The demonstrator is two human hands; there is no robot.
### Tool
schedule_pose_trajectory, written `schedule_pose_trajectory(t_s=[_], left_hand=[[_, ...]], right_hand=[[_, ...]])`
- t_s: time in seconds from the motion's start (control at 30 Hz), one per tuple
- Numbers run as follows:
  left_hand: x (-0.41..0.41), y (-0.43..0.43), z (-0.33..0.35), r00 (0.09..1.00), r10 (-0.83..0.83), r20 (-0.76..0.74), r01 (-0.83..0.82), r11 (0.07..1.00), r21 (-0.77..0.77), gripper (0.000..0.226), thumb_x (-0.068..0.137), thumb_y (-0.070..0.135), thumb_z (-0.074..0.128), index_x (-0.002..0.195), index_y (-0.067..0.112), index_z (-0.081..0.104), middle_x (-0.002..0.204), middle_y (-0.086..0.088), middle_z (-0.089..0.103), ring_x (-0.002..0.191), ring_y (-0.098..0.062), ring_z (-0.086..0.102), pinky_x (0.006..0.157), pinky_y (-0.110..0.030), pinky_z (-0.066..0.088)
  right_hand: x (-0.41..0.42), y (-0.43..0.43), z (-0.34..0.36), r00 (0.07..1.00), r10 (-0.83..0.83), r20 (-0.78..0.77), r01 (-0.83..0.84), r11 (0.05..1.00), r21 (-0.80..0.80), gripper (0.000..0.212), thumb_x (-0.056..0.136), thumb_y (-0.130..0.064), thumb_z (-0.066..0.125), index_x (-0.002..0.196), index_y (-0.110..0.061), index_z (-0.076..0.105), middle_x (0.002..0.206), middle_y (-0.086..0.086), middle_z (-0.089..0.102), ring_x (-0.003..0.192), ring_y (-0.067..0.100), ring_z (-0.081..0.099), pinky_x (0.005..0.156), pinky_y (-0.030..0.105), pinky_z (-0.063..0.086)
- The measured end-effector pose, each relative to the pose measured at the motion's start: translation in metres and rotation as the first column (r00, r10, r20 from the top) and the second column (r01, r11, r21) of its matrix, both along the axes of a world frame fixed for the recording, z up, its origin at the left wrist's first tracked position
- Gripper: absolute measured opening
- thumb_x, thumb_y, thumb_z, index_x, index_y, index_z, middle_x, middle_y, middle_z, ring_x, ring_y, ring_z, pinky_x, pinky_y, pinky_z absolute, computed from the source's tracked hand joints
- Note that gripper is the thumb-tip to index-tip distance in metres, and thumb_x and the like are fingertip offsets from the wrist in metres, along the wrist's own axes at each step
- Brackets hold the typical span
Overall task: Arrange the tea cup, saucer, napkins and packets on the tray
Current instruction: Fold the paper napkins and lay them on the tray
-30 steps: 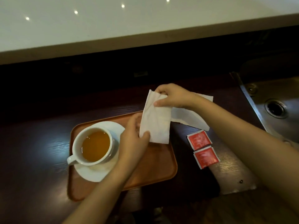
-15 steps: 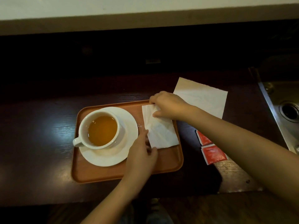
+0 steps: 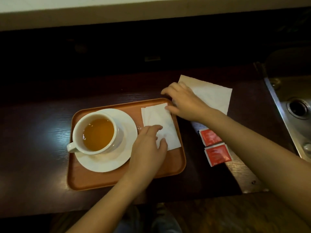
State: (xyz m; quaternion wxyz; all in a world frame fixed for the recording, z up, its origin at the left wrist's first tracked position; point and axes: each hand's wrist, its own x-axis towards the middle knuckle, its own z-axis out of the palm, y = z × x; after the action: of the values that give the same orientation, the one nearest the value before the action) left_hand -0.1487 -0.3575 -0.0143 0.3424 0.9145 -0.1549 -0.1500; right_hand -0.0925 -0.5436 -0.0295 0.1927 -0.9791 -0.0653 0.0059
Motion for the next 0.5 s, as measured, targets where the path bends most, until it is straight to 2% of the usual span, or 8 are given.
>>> schedule_pose_trajectory(t_s=[0.07,0.13,0.23,0.33,0.43,0.5], left_hand=[[0.007,-0.020,0.001,0.997,-0.058,0.045,0.059,0.998,-0.013,0.036,0.088,0.026,0.054,0.123,0.027,0.050,0.124,0.003,0.056,0.102,-0.009,0.053,0.085,-0.020,0.044],[0.011,-0.044,0.001,0.980,-0.152,0.127,0.154,0.988,-0.012,0.035,0.087,0.022,0.053,0.122,0.020,0.051,0.123,-0.002,0.057,0.111,-0.016,0.050,0.091,-0.027,0.040],[0.017,-0.082,-0.004,0.925,-0.292,0.244,0.295,0.955,0.024,0.036,0.087,0.021,0.053,0.122,0.013,0.052,0.121,-0.007,0.056,0.113,-0.021,0.046,0.092,-0.031,0.039],[0.023,-0.121,-0.015,0.885,-0.396,0.245,0.390,0.918,0.076,0.041,0.087,0.027,0.051,0.124,0.009,0.049,0.124,-0.010,0.052,0.116,-0.025,0.041,0.095,-0.036,0.038],[0.028,-0.150,-0.028,0.852,-0.462,0.247,0.419,0.884,0.208,0.045,0.084,0.038,0.053,0.118,0.008,0.049,0.118,-0.012,0.049,0.110,-0.028,0.040,0.091,-0.038,0.036],[0.030,-0.161,-0.035,0.839,-0.463,0.285,0.396,0.880,0.263,0.045,0.082,0.041,0.055,0.113,0.009,0.048,0.115,-0.012,0.047,0.107,-0.028,0.039,0.088,-0.037,0.033]], right_hand=[[-0.009,-0.029,0.000,0.997,-0.079,-0.008,0.079,0.997,0.021,0.044,0.085,-0.024,0.059,0.126,-0.013,0.045,0.127,0.011,0.049,0.119,0.026,0.039,0.099,0.035,0.032],[-0.020,-0.059,-0.001,0.988,-0.152,-0.023,0.152,0.988,0.001,0.043,0.084,-0.019,0.058,0.125,-0.011,0.046,0.127,0.013,0.050,0.119,0.029,0.039,0.100,0.038,0.032],[-0.037,-0.098,-0.003,0.973,-0.221,-0.073,0.217,0.974,-0.064,0.044,0.083,-0.008,0.054,0.126,-0.009,0.046,0.128,0.014,0.051,0.121,0.031,0.040,0.101,0.040,0.033],[-0.054,-0.122,-0.005,0.967,-0.192,-0.166,0.170,0.976,-0.137,0.053,0.079,-0.001,0.056,0.129,-0.012,0.046,0.134,0.012,0.049,0.127,0.029,0.037,0.106,0.042,0.031],[-0.062,-0.130,-0.008,0.972,-0.162,-0.173,0.133,0.978,-0.163,0.050,0.078,0.000,0.056,0.127,-0.013,0.050,0.138,0.010,0.048,0.128,0.030,0.039,0.107,0.043,0.030],[-0.062,-0.132,-0.009,0.975,-0.177,-0.132,0.155,0.975,-0.160,0.044,0.078,-0.001,0.055,0.120,-0.013,0.056,0.133,0.008,0.053,0.123,0.030,0.045,0.102,0.043,0.032]])
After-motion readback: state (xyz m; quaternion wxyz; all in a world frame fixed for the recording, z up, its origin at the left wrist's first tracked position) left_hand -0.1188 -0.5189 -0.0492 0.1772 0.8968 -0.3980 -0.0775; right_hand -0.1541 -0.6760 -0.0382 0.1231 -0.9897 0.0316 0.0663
